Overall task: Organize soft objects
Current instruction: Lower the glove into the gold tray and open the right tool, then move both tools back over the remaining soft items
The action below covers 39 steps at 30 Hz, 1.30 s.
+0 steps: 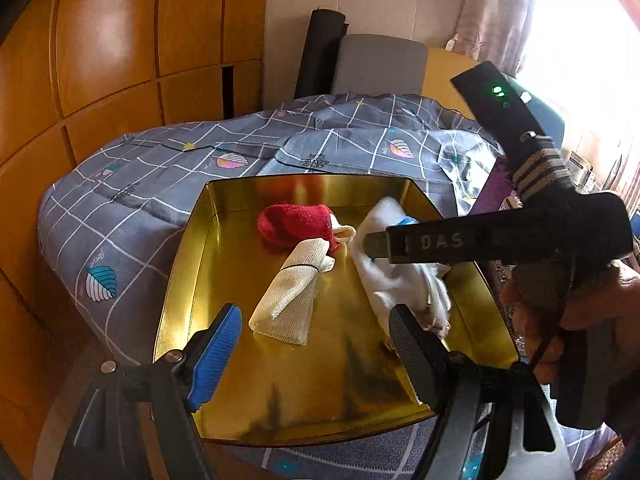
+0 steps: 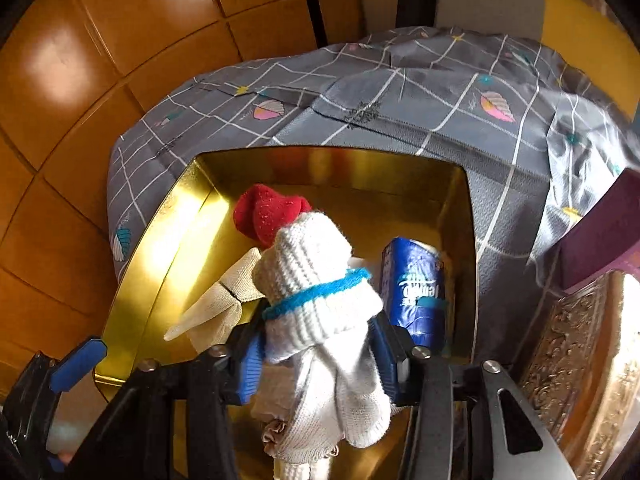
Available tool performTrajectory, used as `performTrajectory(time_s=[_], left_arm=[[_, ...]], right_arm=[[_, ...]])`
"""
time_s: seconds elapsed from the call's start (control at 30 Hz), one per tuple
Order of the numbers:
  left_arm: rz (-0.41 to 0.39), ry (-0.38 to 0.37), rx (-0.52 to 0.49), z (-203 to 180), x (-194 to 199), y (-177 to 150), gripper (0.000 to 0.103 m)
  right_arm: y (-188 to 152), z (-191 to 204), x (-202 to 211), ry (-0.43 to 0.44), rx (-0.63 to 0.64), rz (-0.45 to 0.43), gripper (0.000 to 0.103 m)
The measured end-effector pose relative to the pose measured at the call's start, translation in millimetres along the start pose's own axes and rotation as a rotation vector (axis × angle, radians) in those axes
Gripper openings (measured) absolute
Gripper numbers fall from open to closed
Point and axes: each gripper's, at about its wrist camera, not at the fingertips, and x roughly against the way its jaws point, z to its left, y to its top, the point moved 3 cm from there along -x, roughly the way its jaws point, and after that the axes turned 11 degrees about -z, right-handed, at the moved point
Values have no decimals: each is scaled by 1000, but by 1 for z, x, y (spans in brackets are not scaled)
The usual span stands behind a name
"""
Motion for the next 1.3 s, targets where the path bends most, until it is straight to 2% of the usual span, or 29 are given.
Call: performTrajectory(time_s=[0.07, 0.13, 0.33, 0.47, 0.7, 0.9, 1.07, 1.13, 1.3], left_arm=[[1, 3, 1, 1, -1, 0, 77], [7, 4, 1, 1, -2, -1, 77], [15, 7, -7, -1, -3, -3, 77], [12, 7, -9, -2, -1, -2, 77], [-13, 16, -18, -3, 7, 3, 77], [-25, 17, -38, -8, 14, 6, 77], [-23, 9, -60, -16, 17, 6, 77], [-23, 6, -68, -20, 18, 6, 77], [-21, -5, -94, -30, 20, 6, 77]], right_arm=[[0, -1, 5, 13, -15, -16, 69], [0, -2, 9, 9, -13, -32, 72], [-1, -4, 24, -10, 10, -74, 71], [-7, 0, 28, -35, 58, -67, 68], [-7, -8, 55, -52, 43, -155, 68], [-5, -18, 93, -81, 57, -248, 76], [-4, -39, 132, -136, 53, -335, 80], [-6, -52, 147, -164, 34, -363, 84], [-11, -90, 180, -223, -43, -419, 86]])
